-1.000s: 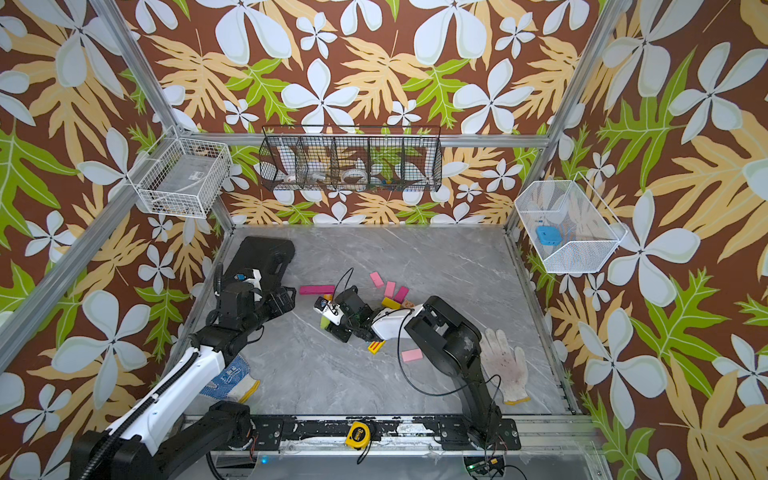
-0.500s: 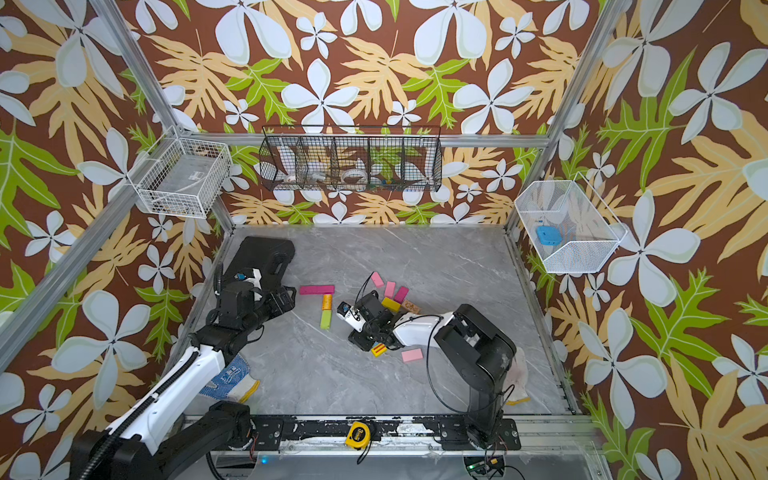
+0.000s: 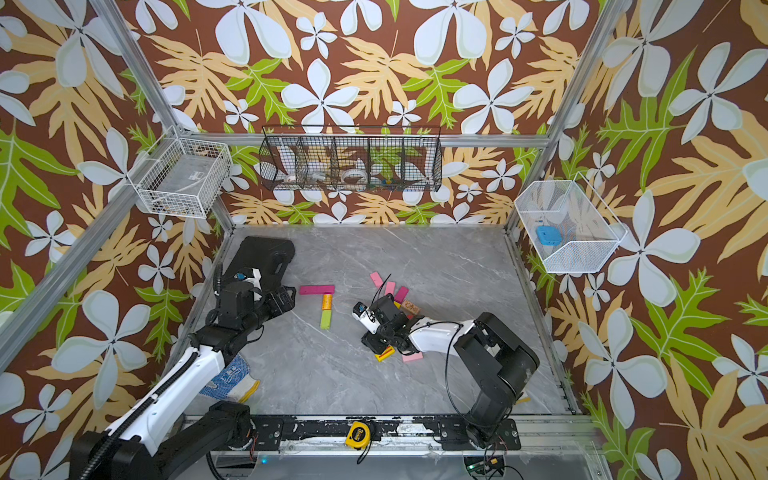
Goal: Assemble the number 7 with building blocks
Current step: Move the building block to the center of the board.
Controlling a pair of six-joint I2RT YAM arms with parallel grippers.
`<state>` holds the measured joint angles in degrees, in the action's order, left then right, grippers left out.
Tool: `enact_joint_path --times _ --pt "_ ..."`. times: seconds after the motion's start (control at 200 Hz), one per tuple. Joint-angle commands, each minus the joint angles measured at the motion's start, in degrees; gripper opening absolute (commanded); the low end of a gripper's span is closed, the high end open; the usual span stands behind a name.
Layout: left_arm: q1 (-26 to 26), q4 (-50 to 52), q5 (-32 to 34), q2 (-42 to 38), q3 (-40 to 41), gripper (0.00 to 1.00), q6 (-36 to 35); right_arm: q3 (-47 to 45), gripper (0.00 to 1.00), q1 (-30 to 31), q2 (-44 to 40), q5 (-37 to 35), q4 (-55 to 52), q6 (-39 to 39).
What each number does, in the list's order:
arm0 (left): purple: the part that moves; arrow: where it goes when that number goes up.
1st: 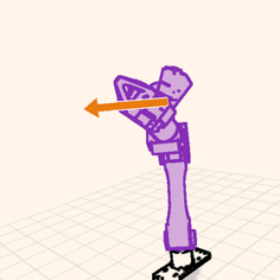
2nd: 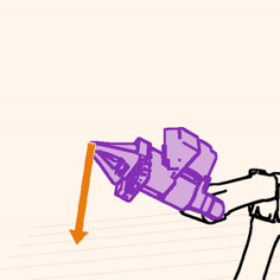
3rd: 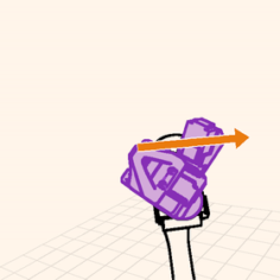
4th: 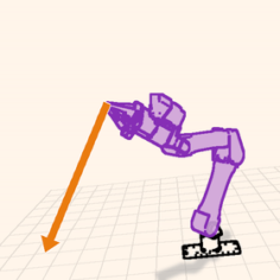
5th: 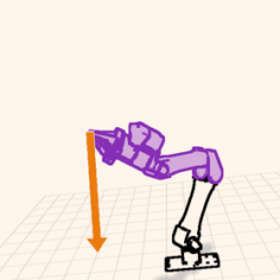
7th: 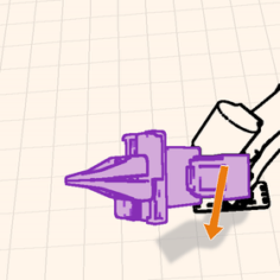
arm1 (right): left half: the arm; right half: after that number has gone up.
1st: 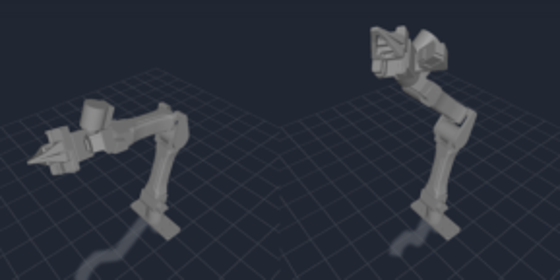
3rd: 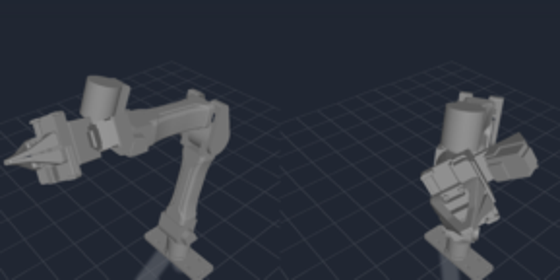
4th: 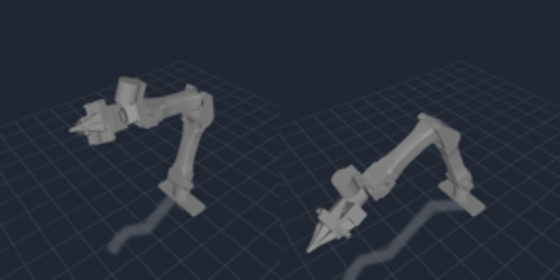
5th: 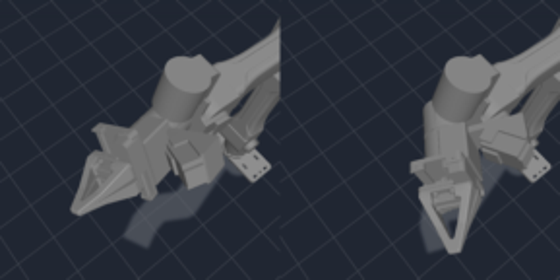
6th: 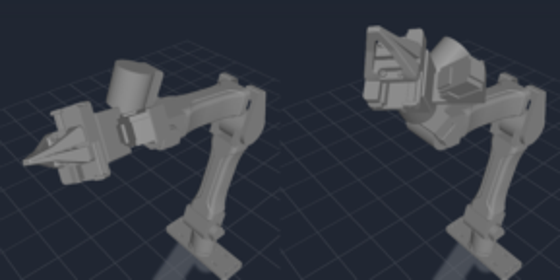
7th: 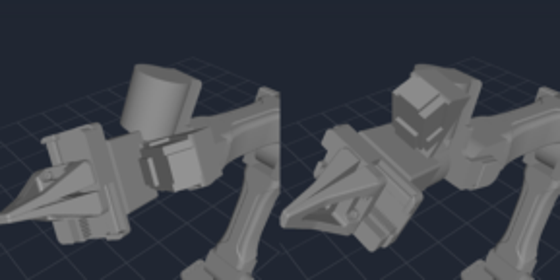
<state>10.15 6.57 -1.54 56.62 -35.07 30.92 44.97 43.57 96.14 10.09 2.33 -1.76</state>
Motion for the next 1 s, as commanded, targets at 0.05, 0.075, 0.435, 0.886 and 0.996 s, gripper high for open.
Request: enact_joint_path --times 0.05,0.075,0.435,0.886,0.996 --pt "0.04 -1.13 -0.12 0.05 -0.09 1.0 -0.51 -2.23 0.54 0.11 -2.1 -2.35 -1.35 0.95" --pt "0.04 -1.19 -0.19 0.14 -0.18 1.0 -0.5 -2.58 0.54 0.07 -2.43 -2.3 -1.36 1.28" --pt "0.03 -1.64 -0.65 -0.05 0.01 1.0 -0.27 -5.27 0.36 1.78 -4.82 0.08 -0.92 5.29" --pt "0.04 -1.73 -1.18 -1.49 0.44 1.0 -0.12 5.23 0.29 9.46 4.98 -0.82 2.15 16.11" --pt "0.04 -1.63 -1.16 -1.77 0.48 1.0 -0.13 7.79 0.27 11.18 7.53 -3.82 3.3 20.7"
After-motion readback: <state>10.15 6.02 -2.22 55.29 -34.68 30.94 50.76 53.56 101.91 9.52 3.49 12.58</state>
